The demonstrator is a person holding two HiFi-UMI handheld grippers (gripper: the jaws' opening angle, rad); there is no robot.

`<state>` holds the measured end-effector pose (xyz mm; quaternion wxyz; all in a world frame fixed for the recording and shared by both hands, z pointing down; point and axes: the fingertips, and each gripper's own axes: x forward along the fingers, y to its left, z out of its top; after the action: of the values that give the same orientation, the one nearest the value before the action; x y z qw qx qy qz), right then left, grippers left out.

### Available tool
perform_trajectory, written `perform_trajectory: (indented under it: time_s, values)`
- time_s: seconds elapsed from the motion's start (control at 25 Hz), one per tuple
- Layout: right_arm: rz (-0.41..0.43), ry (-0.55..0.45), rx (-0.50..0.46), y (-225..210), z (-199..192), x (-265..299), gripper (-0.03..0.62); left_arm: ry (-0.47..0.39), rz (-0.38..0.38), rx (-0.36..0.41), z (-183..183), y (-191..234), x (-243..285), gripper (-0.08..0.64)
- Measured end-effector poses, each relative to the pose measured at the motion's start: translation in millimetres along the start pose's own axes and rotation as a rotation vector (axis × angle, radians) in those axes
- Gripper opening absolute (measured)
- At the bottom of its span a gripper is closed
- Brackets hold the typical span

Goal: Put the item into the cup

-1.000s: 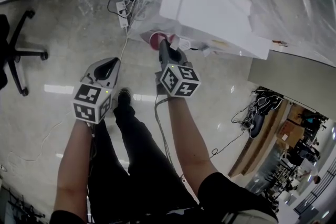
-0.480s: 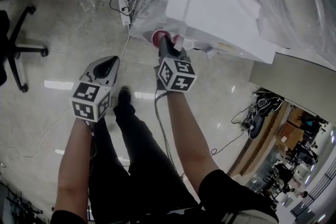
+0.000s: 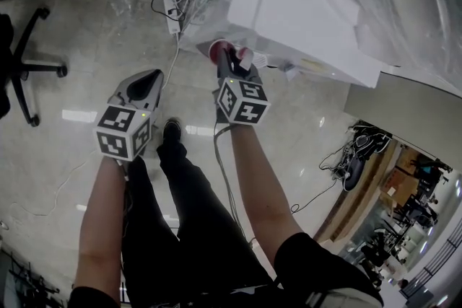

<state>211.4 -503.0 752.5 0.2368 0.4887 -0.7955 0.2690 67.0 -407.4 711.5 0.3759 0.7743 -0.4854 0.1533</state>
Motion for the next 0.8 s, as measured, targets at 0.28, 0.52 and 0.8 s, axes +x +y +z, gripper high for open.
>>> perform_trajectory:
  time_s: [0.28,0.52,0.8]
  values:
    - [-0.001,0.004,0.015,1.8,1.2,-7.4,0.084,0.007,-0.012,0.018,3.5,-7.9,-4.3,0.006]
    - [-0.017,-0.019,0.02,16.4,-1.5,-34.3,0.084,-0.002,-0.031,0.023,-2.1,-16.3,-27.0,0.006]
    - [-0.076,-0.062,0.056,39.2,-4.0,-71.0,0.083,0.011,-0.082,0.059,-7.5,-17.8,-60.1,0.006]
